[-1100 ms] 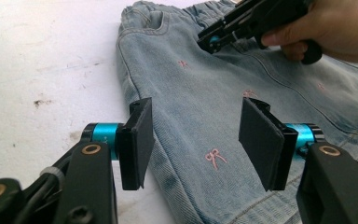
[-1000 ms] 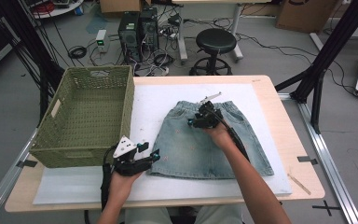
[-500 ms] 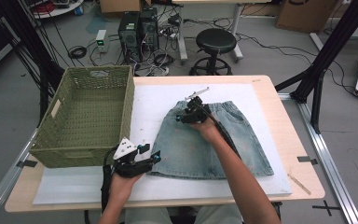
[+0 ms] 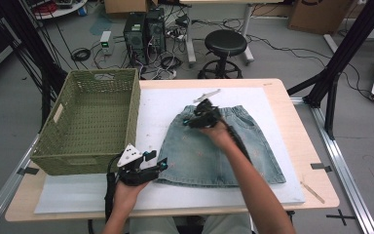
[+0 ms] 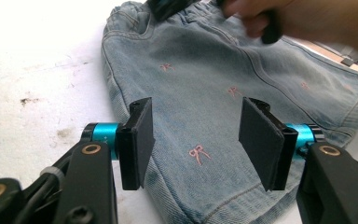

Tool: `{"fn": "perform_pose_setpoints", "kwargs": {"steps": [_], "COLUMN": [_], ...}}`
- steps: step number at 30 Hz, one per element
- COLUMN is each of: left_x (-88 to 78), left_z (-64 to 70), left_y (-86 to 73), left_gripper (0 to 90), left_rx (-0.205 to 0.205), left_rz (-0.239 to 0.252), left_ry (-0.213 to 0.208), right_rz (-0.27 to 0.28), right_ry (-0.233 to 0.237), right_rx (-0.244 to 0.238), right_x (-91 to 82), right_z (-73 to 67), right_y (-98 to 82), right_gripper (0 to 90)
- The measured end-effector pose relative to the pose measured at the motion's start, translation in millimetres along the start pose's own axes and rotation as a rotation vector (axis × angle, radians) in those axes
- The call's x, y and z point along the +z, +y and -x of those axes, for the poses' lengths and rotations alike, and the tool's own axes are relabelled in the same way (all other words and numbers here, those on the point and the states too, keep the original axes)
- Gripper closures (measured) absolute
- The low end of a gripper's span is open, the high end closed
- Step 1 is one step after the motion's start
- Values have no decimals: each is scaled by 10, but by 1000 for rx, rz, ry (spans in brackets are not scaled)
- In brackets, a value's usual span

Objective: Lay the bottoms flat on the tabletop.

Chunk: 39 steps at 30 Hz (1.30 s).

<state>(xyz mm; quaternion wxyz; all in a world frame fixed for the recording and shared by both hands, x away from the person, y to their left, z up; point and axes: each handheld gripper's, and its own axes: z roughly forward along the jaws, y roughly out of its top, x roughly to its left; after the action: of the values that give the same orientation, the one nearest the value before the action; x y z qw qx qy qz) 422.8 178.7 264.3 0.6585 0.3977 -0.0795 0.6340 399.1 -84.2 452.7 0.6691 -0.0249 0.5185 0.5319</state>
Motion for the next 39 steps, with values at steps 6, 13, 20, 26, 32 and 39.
{"fn": "perform_pose_setpoints", "kwargs": {"steps": [6, 13, 20, 26, 32, 39], "left_x": [47, 107, 79, 65, 71, 36], "left_z": [29, 48, 69, 51, 58, 51], "left_y": [17, 43, 58, 40, 42, 26], "left_gripper": [449, 449, 449, 449, 448, 448], "left_rx": [1, -2, -6, -19, -22, -20], "left_rz": [3, 2, 13, 19, 25, 24], "left_ry": [-12, -21, -18, -14, -9, 0], "right_rz": [15, -126, -163, -51, -125, -55], "right_ry": [-148, -118, -183, -101, -129, -122], "right_rx": [90, 95, 50, 85, 50, 82], "right_x": [-626, -703, -554, -998, -870, -1170], "right_z": [540, 599, 588, 552, 479, 514], "right_y": [-406, -809, -893, -1062, -1305, -1406], "right_gripper": [436, 609, 518, 501, 509, 464]}}
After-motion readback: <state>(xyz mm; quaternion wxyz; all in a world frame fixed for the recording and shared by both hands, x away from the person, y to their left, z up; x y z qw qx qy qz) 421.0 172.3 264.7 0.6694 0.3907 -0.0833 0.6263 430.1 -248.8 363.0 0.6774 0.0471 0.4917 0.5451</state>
